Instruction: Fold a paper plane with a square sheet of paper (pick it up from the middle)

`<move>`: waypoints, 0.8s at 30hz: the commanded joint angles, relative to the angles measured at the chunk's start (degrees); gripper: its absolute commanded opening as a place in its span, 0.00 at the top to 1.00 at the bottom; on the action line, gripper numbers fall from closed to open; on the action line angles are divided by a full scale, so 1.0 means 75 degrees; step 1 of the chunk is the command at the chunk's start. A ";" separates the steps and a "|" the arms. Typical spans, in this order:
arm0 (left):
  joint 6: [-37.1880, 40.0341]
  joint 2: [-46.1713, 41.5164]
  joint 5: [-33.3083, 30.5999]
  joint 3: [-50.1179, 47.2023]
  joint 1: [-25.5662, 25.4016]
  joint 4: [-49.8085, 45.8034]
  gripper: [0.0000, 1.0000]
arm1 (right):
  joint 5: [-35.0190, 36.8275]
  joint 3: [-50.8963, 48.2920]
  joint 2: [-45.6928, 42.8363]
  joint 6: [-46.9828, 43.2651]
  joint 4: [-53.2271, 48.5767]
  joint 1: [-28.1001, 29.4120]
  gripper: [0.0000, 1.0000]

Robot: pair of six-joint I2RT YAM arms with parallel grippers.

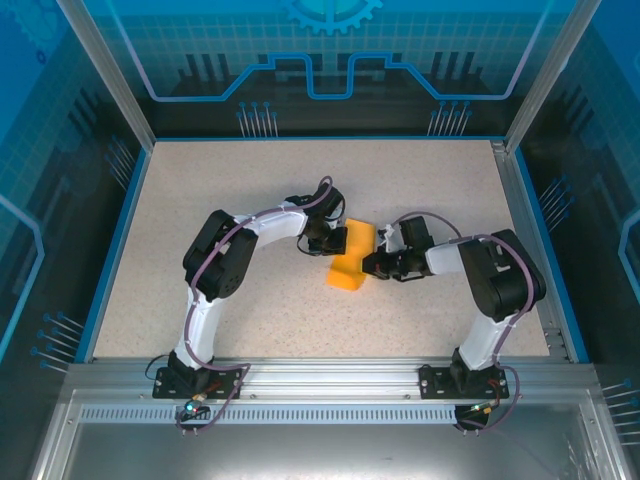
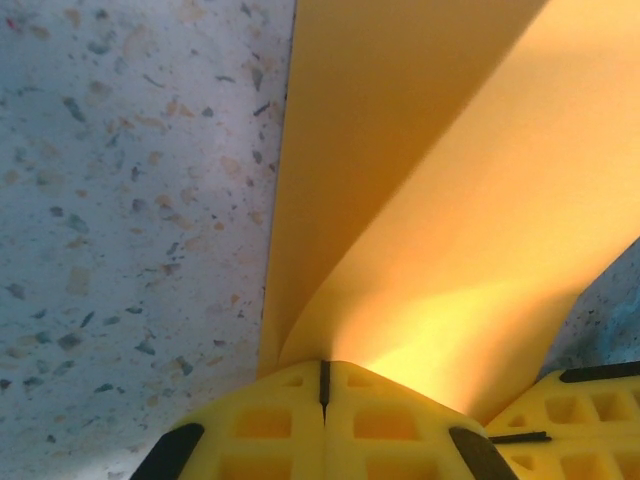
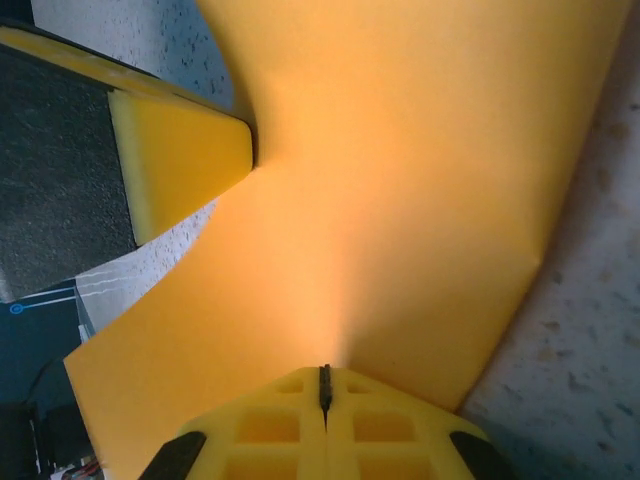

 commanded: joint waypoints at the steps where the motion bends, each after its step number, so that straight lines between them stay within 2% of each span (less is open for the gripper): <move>1: 0.0179 0.0286 -0.0160 -0.0324 -0.0087 -0.0314 1.00 | 0.0186 -0.0272 0.0373 -0.0039 0.0166 0.0052 0.99; 13: 0.0176 0.0285 -0.0155 -0.0334 -0.0084 -0.0338 1.00 | -0.0045 0.0000 -0.0757 -0.0025 -0.0387 0.0201 0.98; 24: 0.0192 0.0287 -0.0149 -0.0334 -0.0087 -0.0341 1.00 | 0.0230 -0.0372 -0.0157 0.0024 -0.0061 0.0443 0.98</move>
